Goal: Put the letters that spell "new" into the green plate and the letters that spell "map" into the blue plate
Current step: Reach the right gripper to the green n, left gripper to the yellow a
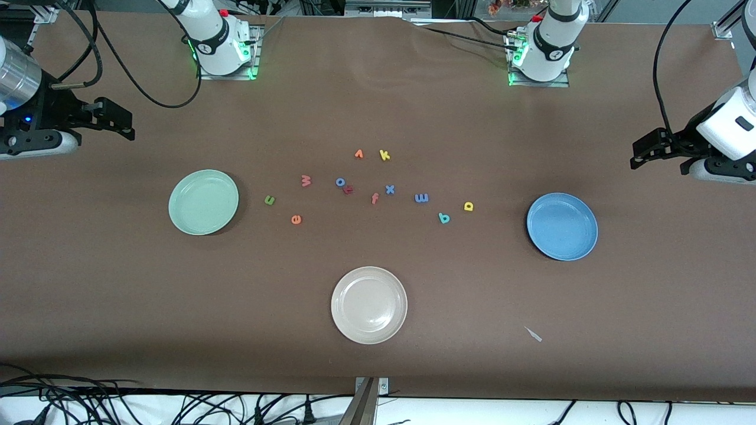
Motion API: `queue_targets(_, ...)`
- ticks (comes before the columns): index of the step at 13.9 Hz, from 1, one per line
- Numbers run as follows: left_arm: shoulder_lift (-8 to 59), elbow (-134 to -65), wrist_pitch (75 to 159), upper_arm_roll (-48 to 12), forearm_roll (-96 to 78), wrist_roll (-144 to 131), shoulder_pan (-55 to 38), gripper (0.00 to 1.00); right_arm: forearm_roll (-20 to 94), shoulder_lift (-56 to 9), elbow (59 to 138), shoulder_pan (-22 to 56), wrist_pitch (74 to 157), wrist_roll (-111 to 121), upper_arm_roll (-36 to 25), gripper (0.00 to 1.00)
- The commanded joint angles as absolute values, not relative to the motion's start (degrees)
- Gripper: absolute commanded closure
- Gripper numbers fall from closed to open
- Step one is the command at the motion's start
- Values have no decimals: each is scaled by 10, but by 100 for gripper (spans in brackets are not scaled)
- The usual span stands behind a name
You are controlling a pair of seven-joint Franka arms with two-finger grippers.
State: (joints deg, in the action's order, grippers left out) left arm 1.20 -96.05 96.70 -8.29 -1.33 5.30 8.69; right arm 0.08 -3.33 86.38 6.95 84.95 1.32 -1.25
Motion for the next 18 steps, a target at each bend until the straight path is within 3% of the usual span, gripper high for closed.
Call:
queue_targets(1, 11, -962, 970, -84, -15, 63, 89, 0, 9, -30, 879, 70, 855, 7, -11, 0)
queue_targets(12, 91, -949, 1031, -86, -15, 52, 45, 0, 9, -33, 1080, 112, 1098, -104, 14, 0)
queue_targets(18, 150, -988, 1061, -89, -17, 19, -51, 0, 9, -96, 1096, 144, 1184, -177, 29, 0)
